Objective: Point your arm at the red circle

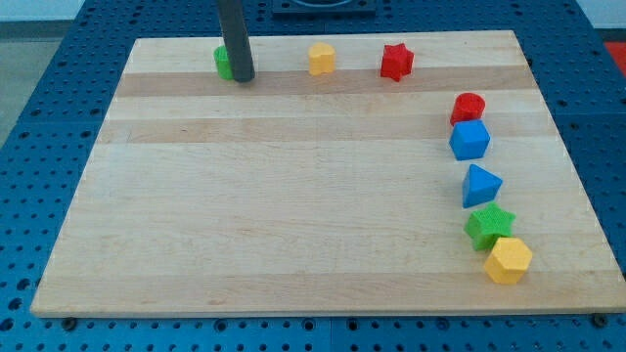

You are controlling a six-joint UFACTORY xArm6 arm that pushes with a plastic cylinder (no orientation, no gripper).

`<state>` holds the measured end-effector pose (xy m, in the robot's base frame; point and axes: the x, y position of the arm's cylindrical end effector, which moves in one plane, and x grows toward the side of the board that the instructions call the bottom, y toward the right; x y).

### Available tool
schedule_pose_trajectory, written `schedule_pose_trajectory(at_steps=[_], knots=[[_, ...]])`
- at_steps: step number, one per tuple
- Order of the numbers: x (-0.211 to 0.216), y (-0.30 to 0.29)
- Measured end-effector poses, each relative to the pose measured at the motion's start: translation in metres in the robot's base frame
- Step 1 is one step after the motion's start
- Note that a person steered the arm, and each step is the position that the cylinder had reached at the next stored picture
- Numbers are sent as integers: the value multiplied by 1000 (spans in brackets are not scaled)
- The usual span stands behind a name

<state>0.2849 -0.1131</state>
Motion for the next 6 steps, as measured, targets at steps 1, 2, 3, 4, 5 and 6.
schedule_pose_trajectory(at_steps=[1, 2, 3, 4, 5, 6], knots=[[31, 82], [39, 202], [39, 341], [79, 405], [99, 373], [91, 316]])
